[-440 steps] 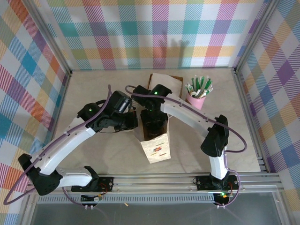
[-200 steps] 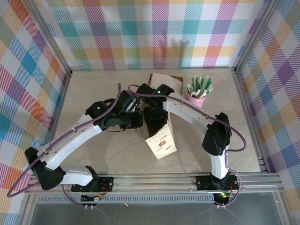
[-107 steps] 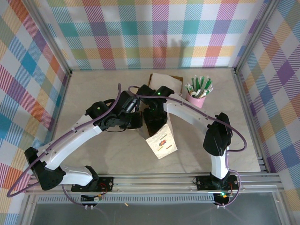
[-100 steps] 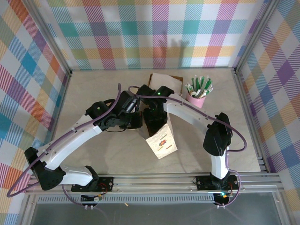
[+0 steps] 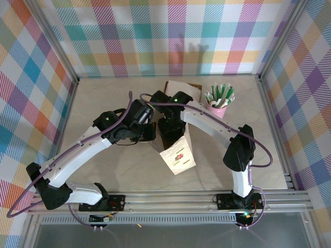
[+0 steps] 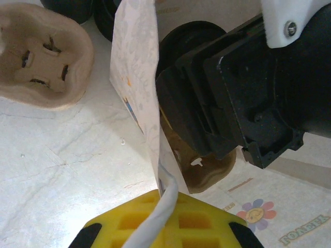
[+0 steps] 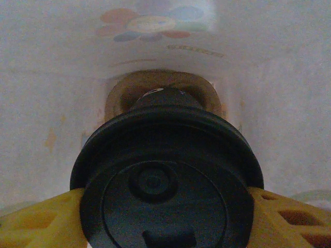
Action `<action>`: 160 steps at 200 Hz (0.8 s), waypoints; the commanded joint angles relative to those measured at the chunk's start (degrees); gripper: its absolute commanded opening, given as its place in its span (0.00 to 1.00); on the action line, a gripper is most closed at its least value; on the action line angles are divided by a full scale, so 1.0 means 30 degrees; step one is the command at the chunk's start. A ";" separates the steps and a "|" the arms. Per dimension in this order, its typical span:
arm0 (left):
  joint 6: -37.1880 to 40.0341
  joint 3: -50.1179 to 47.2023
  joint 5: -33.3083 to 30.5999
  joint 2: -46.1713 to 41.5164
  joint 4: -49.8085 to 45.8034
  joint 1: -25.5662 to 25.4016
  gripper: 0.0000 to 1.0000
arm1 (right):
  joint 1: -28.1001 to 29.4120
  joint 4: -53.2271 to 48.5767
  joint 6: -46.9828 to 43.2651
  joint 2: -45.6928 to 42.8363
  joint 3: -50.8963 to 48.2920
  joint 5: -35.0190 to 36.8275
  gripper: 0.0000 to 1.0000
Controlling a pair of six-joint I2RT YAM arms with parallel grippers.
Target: Pack the takeout coffee
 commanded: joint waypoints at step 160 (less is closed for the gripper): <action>0.0587 0.1387 -0.2769 0.1322 -0.1746 -0.1230 0.00 | -0.0039 0.0324 -0.1249 0.0186 -0.0080 -0.0328 0.20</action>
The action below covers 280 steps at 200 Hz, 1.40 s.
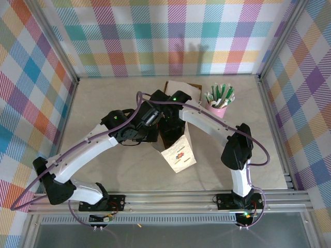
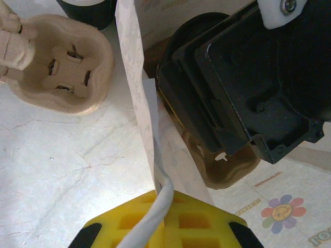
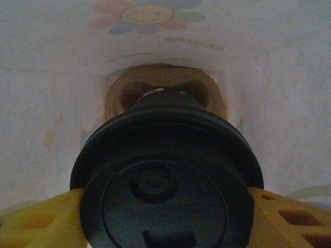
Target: Pack the takeout coffee
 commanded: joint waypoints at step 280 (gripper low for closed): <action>0.0143 0.0638 -0.0593 -0.0289 -0.0594 0.0111 0.00 | -0.1020 0.0035 0.0101 0.1940 -0.1162 0.0762 0.23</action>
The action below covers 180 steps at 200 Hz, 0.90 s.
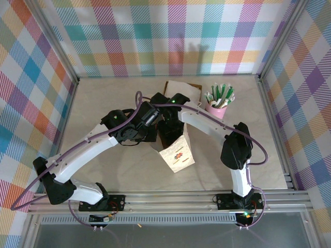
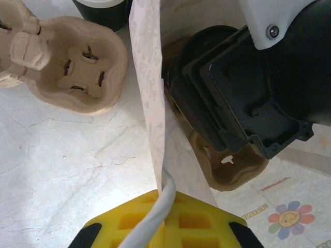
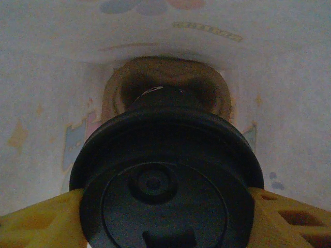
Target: Pack the takeout coffee
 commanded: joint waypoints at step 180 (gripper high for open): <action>0.0799 -0.0009 0.1157 -0.0395 0.0659 0.0162 0.00 | -0.1124 -0.1555 0.3395 0.4434 0.2628 0.0007 0.45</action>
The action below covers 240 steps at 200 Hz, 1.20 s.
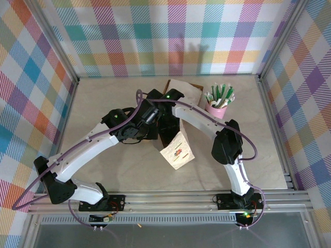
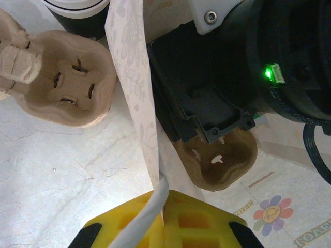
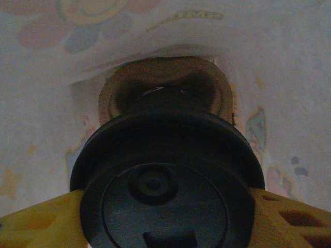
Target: Pack the takeout coffee
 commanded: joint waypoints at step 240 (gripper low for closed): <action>0.0219 0.0276 -0.0141 -0.0407 -0.1464 -0.0051 0.00 | -0.0219 -0.3042 0.0700 0.0896 0.3453 -0.0557 0.95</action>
